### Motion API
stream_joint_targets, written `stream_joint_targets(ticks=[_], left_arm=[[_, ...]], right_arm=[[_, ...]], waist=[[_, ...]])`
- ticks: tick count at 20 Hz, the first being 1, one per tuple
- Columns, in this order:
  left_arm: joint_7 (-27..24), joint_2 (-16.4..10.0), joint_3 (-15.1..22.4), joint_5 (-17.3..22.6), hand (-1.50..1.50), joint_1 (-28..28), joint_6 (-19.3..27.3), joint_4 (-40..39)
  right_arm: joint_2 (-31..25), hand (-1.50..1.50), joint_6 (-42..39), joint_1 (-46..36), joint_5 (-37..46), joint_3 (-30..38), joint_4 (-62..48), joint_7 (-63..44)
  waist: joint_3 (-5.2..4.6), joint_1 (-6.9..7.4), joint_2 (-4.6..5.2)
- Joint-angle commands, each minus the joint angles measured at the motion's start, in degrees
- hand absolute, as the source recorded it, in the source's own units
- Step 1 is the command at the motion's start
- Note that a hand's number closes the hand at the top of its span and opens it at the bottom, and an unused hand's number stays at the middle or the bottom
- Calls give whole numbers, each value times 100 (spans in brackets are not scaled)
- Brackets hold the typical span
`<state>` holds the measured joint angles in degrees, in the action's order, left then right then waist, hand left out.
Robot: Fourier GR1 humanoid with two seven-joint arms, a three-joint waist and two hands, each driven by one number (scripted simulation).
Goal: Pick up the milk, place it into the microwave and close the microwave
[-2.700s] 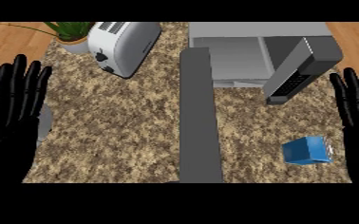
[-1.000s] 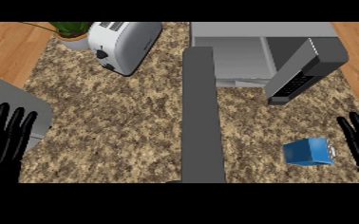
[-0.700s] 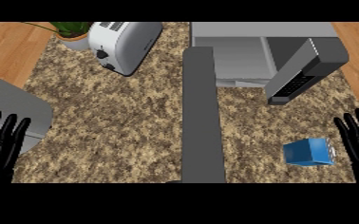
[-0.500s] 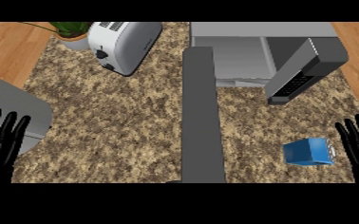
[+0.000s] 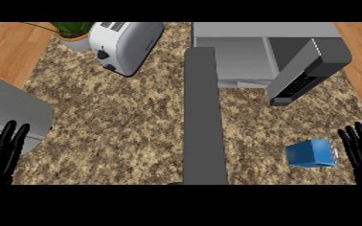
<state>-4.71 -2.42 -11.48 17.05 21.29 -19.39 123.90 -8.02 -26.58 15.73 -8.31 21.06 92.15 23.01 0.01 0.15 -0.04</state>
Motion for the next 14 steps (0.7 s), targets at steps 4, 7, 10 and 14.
stream_joint_targets(ticks=[4,7,10,14], left_arm=[[-451,214,-101,-127,-150,263,-366,-290],[356,233,181,-76,-150,250,-22,536],[-21,235,-2,1,-150,389,-355,199],[16,19,-434,422,-150,171,-462,-21]], right_arm=[[-214,-150,-97,-451,466,65,-1024,798],[-146,-150,-128,-383,615,-72,-1031,948],[-519,-150,-109,-896,787,167,-2019,1507],[-226,-150,300,-931,1100,-44,-2277,1784]], waist=[[-1,13,1],[0,1,-1],[1,20,2],[0,16,2]])
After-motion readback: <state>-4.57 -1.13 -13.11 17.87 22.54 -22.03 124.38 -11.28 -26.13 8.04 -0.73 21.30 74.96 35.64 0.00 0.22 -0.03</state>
